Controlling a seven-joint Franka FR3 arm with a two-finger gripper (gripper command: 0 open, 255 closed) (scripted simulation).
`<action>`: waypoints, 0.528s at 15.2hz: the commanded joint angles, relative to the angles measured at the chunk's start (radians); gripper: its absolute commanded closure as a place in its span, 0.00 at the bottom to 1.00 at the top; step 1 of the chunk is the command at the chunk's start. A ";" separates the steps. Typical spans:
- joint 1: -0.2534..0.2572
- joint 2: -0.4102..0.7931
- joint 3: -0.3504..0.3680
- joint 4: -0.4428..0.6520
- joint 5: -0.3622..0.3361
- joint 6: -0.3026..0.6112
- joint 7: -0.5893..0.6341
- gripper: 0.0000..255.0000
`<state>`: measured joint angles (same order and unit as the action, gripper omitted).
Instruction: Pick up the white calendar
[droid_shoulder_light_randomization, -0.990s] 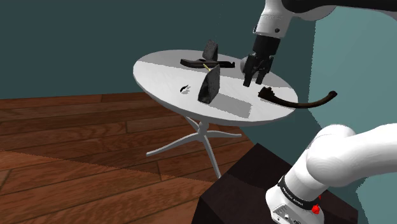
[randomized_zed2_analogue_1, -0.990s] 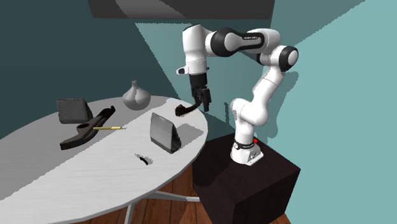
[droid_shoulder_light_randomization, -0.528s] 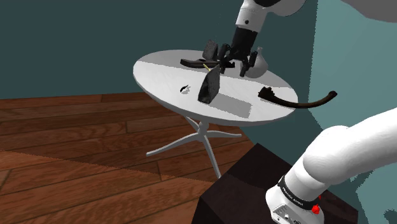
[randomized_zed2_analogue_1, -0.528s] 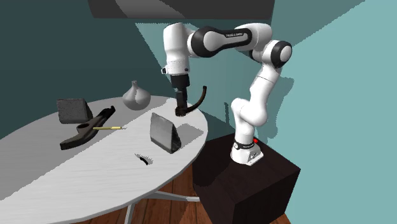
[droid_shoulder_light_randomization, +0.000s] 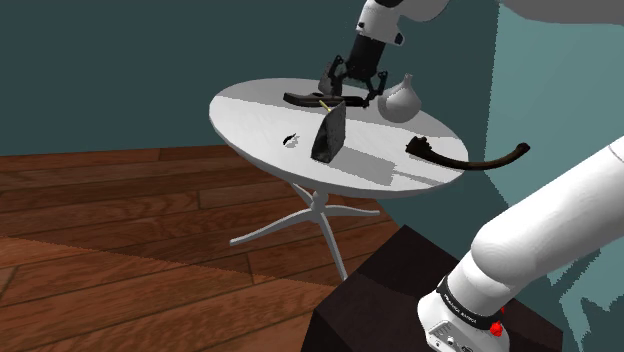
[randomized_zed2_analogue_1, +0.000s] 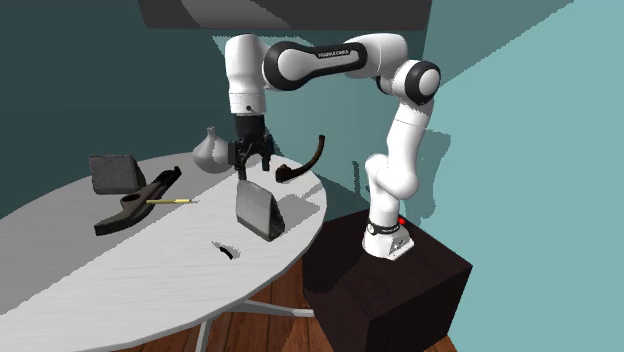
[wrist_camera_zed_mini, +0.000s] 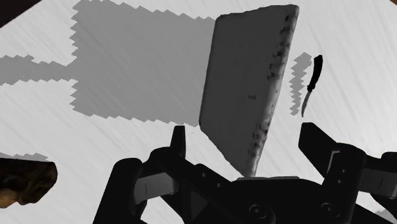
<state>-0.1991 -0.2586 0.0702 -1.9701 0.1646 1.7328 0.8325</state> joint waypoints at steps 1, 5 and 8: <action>-0.025 0.070 -0.001 0.068 -0.007 0.018 0.112 0.00; -0.034 0.091 -0.004 0.049 -0.009 0.063 0.155 0.00; -0.034 0.090 -0.003 0.009 -0.008 0.103 0.150 0.00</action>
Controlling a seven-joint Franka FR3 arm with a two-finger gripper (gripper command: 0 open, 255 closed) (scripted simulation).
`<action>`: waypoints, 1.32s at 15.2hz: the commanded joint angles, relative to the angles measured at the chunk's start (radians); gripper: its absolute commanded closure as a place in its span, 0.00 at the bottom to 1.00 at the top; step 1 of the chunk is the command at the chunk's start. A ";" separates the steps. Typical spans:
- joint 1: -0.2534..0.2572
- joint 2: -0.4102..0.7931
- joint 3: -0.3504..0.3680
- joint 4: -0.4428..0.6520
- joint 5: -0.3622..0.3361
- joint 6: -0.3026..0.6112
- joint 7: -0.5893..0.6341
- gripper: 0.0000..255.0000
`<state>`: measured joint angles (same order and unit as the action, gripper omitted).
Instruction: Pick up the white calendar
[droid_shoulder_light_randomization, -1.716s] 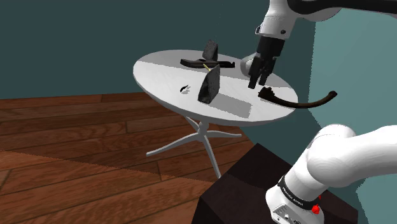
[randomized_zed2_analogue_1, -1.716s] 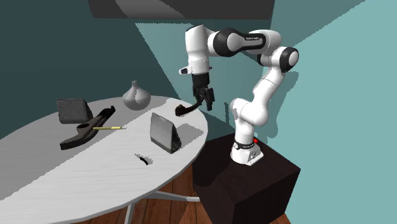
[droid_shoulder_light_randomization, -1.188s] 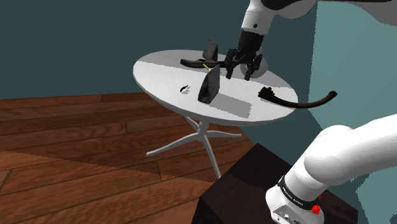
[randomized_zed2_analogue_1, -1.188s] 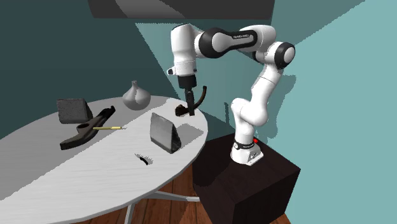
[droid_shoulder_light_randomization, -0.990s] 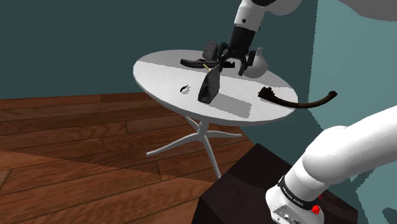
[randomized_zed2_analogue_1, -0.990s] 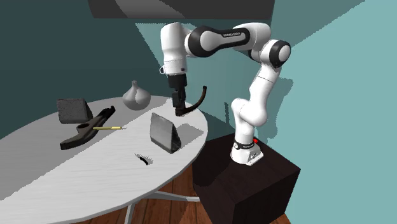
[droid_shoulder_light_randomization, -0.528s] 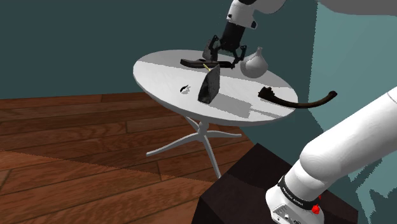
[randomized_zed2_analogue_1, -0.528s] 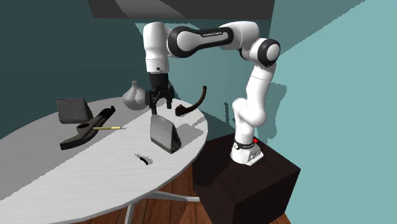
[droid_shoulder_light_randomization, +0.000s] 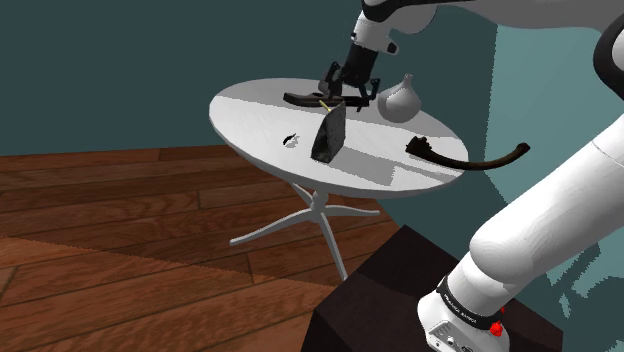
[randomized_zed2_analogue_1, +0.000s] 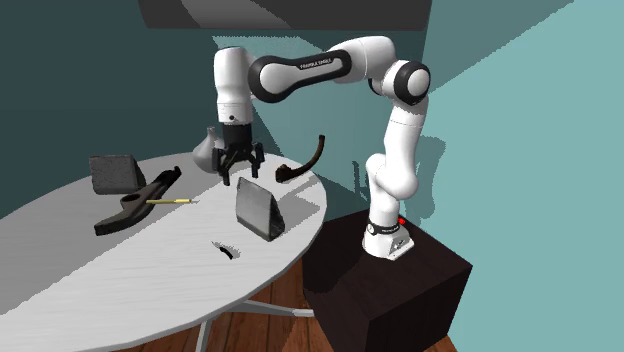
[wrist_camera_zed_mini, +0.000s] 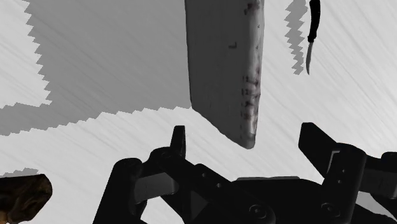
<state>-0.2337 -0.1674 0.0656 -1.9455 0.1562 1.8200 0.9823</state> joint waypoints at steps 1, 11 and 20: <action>0.001 -0.001 0.001 -0.029 0.001 0.029 -0.001 0.00; 0.001 0.000 0.001 -0.036 0.002 0.036 -0.002 1.00; 0.000 0.000 0.000 0.045 -0.002 -0.043 0.008 1.00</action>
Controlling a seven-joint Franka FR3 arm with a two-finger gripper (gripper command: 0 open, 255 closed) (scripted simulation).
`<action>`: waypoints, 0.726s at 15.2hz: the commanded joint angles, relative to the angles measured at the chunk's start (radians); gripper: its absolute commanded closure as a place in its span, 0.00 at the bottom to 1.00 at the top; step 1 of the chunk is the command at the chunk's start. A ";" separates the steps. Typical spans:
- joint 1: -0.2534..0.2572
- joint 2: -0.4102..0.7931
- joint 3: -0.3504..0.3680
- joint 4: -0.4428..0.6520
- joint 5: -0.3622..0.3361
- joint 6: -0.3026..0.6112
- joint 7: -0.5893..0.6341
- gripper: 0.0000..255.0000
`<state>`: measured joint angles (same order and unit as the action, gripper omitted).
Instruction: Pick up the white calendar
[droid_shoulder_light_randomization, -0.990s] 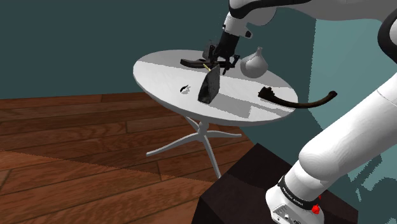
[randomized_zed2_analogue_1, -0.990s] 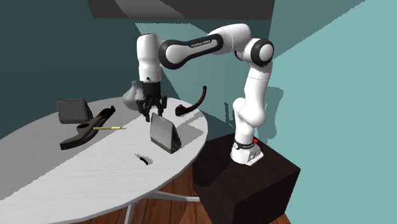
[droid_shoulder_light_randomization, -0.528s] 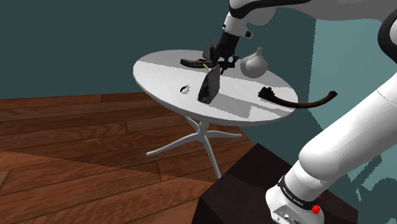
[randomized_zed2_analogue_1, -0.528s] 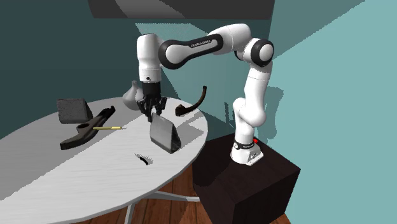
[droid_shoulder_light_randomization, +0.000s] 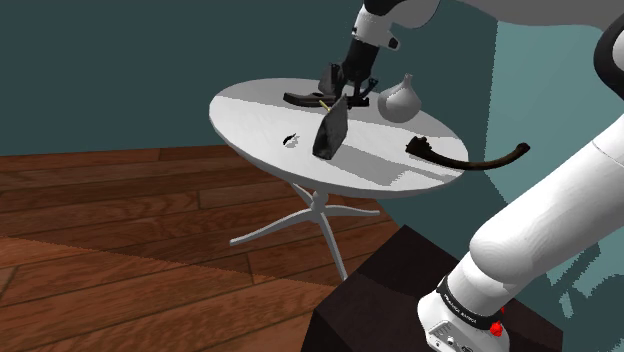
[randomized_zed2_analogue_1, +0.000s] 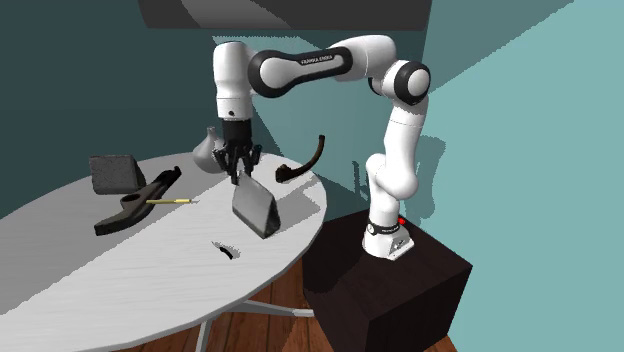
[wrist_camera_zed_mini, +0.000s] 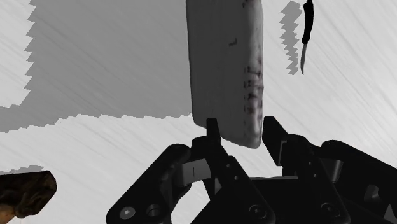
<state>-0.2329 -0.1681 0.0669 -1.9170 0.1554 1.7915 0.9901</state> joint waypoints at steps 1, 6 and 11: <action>-0.001 0.002 -0.002 0.030 -0.001 -0.028 0.002 1.00; -0.002 0.010 -0.003 0.106 -0.004 -0.095 0.011 1.00; -0.002 0.018 -0.003 0.157 -0.005 -0.138 0.016 1.00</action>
